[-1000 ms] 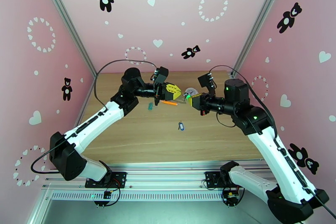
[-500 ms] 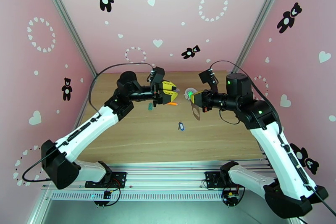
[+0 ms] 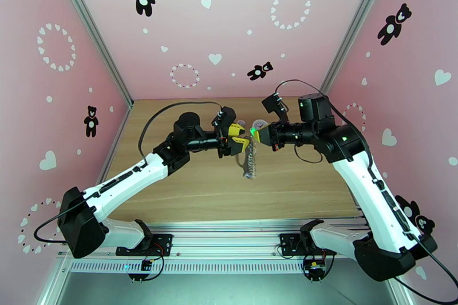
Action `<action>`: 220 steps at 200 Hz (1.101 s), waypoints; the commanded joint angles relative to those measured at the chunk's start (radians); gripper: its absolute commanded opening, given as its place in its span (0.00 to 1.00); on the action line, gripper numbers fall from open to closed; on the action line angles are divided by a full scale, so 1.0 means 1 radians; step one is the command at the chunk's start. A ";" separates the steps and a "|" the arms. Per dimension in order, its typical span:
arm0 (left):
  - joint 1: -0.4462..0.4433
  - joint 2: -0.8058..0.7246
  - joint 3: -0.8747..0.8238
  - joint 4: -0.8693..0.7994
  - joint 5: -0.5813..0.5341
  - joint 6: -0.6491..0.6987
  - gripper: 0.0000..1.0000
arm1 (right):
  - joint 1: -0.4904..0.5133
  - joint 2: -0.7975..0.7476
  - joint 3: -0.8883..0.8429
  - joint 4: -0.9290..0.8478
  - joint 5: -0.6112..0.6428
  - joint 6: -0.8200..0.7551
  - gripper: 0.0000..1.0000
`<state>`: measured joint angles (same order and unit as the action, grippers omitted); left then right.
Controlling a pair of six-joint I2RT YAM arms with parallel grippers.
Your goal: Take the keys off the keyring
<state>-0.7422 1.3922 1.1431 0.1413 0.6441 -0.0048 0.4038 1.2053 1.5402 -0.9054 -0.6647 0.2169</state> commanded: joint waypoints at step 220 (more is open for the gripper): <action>-0.043 -0.058 -0.109 0.202 -0.318 0.039 0.49 | -0.001 -0.018 -0.043 0.128 -0.030 0.269 0.00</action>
<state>-0.7822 1.3647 1.0203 0.3286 0.3546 0.0162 0.4038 1.1980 1.4845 -0.7837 -0.6914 0.4870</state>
